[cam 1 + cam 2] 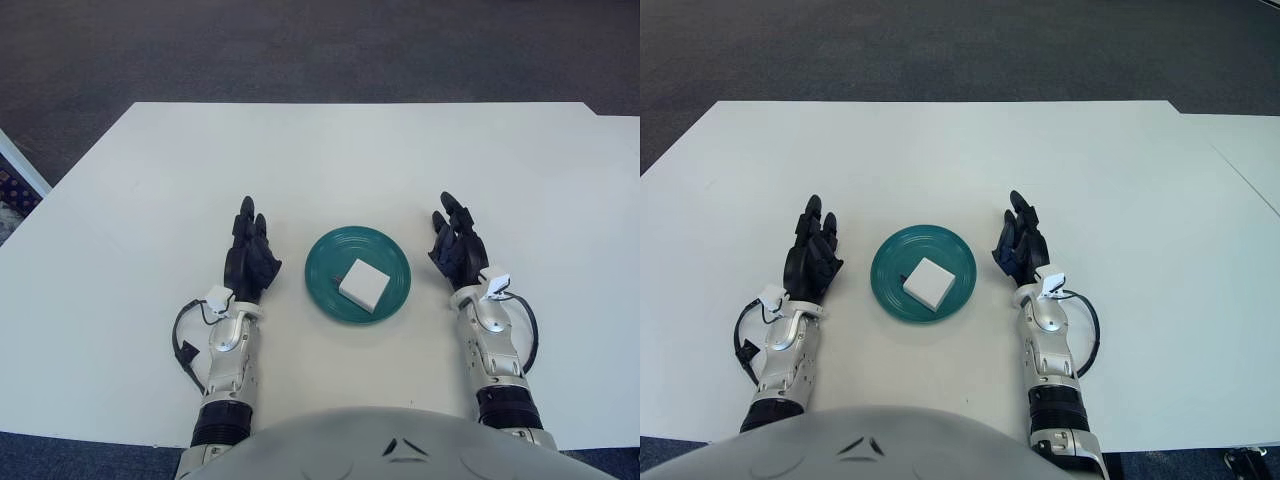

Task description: Put the charger into the plate.

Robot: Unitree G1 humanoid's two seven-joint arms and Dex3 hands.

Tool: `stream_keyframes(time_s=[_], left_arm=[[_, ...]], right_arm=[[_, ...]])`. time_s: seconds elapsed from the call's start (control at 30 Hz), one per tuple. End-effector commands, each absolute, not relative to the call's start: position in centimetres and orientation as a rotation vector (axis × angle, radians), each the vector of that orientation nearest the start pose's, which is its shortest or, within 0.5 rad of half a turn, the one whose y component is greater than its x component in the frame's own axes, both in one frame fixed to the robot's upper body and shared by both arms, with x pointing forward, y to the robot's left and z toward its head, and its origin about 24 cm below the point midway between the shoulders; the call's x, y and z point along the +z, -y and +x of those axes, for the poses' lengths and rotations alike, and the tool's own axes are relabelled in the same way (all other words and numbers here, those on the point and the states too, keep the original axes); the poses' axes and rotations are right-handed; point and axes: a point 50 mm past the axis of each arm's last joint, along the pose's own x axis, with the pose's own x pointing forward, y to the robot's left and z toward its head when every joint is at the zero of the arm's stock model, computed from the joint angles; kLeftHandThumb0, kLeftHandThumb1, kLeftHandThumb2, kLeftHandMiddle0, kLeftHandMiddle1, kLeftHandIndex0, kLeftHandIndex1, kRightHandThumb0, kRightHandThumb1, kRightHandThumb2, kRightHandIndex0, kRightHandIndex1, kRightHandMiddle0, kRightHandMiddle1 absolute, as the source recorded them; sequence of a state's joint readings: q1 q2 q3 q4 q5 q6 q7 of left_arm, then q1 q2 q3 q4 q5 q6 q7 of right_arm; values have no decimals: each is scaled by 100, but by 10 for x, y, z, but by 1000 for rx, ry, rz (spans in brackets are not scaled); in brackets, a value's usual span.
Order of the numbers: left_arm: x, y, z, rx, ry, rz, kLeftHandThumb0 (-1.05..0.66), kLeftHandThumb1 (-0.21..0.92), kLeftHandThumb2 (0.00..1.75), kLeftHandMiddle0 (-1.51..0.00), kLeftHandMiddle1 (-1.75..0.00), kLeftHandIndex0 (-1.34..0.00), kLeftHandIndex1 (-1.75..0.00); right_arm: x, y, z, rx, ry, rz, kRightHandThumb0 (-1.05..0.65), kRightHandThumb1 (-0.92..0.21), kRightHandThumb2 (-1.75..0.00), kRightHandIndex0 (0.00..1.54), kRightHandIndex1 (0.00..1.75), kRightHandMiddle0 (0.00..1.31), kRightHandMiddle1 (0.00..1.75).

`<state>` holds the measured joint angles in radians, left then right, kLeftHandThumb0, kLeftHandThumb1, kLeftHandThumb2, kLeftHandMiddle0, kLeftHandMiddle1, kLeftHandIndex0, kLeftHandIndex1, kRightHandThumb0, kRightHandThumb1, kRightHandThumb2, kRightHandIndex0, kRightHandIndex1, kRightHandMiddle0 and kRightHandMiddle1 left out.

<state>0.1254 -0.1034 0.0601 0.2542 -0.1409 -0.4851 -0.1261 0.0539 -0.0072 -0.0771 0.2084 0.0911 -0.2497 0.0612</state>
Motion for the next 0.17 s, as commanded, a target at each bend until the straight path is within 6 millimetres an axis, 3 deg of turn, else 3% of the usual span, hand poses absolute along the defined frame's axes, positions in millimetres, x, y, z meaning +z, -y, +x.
stream_keyframes(time_s=[0.0, 0.13], left_arm=[[-16, -152, 204, 71, 45, -200, -105, 92, 98, -7, -1, -4, -3], [-16, -152, 204, 71, 42, -189, -105, 92, 97, -6, 0, -3, -3]], right_arm=[[-17, 177, 224, -77, -129, 85, -74, -92, -92, 6, 0, 0, 26], [-17, 177, 223, -73, -125, 89, -74, -92, -92, 7, 0, 0, 26]])
